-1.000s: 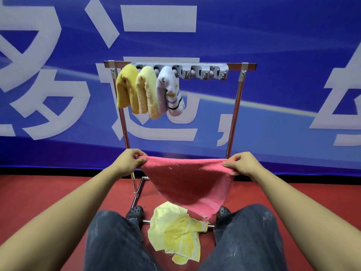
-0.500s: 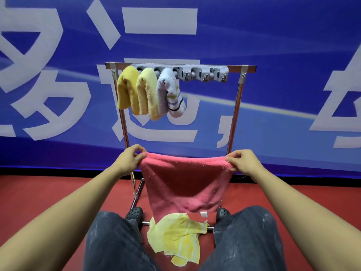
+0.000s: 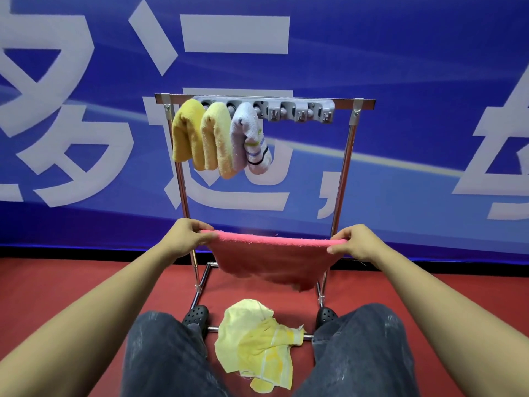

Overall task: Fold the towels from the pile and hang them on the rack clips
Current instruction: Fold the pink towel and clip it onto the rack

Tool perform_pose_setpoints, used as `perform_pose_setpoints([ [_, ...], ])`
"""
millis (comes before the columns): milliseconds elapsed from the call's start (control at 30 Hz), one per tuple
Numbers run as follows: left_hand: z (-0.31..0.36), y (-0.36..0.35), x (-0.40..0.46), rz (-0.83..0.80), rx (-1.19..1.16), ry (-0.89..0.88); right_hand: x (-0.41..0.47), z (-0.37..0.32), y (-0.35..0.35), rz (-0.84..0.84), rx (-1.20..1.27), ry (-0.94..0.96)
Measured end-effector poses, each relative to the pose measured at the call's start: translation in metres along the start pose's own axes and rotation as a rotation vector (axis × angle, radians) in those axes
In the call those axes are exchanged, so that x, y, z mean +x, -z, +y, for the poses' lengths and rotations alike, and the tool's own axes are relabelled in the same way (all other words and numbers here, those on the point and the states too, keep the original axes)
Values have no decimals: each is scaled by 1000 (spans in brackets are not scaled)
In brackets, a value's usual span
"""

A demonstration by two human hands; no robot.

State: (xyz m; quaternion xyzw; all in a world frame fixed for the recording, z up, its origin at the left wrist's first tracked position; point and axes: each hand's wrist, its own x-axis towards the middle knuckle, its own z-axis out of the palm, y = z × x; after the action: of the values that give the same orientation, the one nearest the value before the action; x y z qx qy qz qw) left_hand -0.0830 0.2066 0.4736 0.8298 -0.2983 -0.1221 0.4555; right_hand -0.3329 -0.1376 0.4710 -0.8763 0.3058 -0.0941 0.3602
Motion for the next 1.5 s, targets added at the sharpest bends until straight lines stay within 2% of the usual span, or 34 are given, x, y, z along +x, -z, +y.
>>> perform_pose_setpoints([
  [167, 6, -3, 0, 47, 411, -72, 3, 1, 0, 0, -171, 25],
  [500, -4, -6, 1, -19, 614, -194, -1, 0, 2, 65, -203, 48],
  [633, -3, -5, -2, 30, 471, -200, 3, 11, 1, 55, -85, 95],
  [733, -12, 1, 1, 85, 237, -132, 0, 13, 0, 103, 122, 68],
  [867, -12, 1, 3, 152, -203, -52, -3, 9, -8, 158, 392, 76],
  [1000, 3, -5, 2, 264, -399, -11, -7, -4, -11, 269, 607, 33],
  [1067, 10, -7, 1, 318, -442, -28, -5, -6, -12, 281, 741, 28],
  [1200, 6, -13, 4, 383, -372, -63, 3, -2, -22, 295, 953, 9],
  [1333, -16, -32, 8, 384, -326, -36, 15, 19, -44, 301, 1035, -40],
  [1500, -75, -64, 17, 357, -370, 119, 28, 60, -91, 214, 1049, -137],
])
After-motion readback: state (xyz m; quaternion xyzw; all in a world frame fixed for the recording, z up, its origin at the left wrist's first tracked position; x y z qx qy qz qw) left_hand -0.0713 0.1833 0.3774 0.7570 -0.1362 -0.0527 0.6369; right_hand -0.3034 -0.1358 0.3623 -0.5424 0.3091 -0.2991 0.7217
